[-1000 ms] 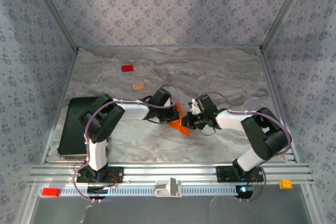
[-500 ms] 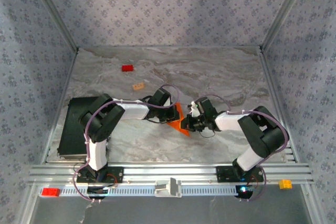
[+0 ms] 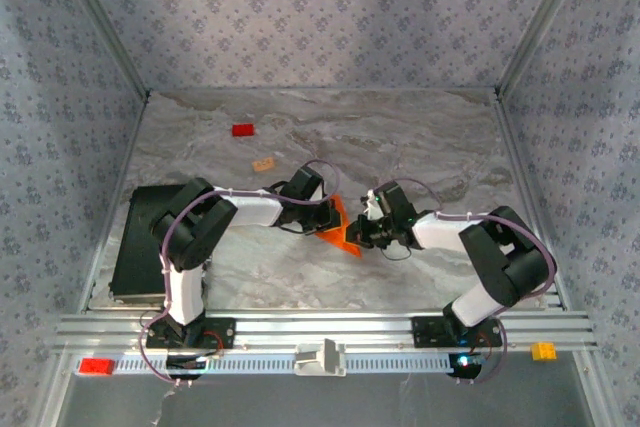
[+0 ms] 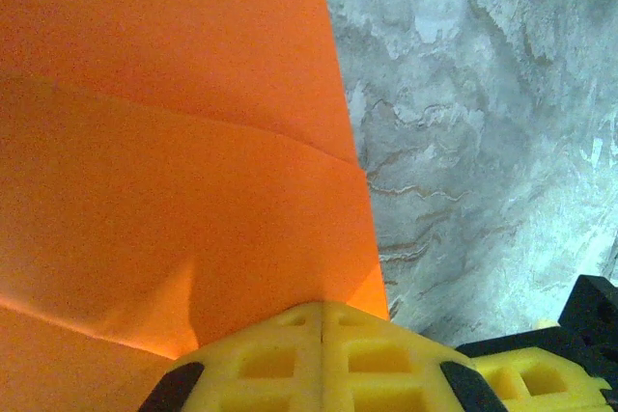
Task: Fold a paper plane with a square sheet of paper (pick it up from the middle)
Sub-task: Fourth fold the wing at the center of the table.
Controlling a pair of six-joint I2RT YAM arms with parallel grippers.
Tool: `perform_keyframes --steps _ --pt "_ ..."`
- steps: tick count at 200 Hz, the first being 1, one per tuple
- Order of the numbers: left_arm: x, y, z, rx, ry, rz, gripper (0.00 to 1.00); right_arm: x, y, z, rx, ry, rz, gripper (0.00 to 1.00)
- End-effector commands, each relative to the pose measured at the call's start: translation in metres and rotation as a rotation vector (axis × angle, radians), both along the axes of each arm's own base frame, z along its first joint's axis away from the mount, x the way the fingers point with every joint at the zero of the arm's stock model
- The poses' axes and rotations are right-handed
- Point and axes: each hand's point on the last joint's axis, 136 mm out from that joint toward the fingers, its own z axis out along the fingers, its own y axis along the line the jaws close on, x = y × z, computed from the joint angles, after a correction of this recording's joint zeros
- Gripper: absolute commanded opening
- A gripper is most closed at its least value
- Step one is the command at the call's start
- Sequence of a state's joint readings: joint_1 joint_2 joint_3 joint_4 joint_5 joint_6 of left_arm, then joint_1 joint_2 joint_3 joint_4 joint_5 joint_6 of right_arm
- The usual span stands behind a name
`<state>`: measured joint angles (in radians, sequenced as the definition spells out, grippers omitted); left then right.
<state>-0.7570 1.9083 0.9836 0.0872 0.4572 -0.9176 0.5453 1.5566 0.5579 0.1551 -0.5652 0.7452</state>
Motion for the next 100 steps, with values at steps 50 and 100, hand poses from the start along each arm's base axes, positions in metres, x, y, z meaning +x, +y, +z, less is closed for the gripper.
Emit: perform_keyframes --steps 50,100 --pt "0.001 0.013 -0.023 0.064 0.026 0.029 0.02 -0.001 -0.003 0.001 -0.012 0.031 -0.015 0.02" --pt "0.000 0.014 -0.026 0.072 0.030 0.032 0.02 -0.001 -0.002 -0.014 -0.050 0.053 -0.010 0.02"
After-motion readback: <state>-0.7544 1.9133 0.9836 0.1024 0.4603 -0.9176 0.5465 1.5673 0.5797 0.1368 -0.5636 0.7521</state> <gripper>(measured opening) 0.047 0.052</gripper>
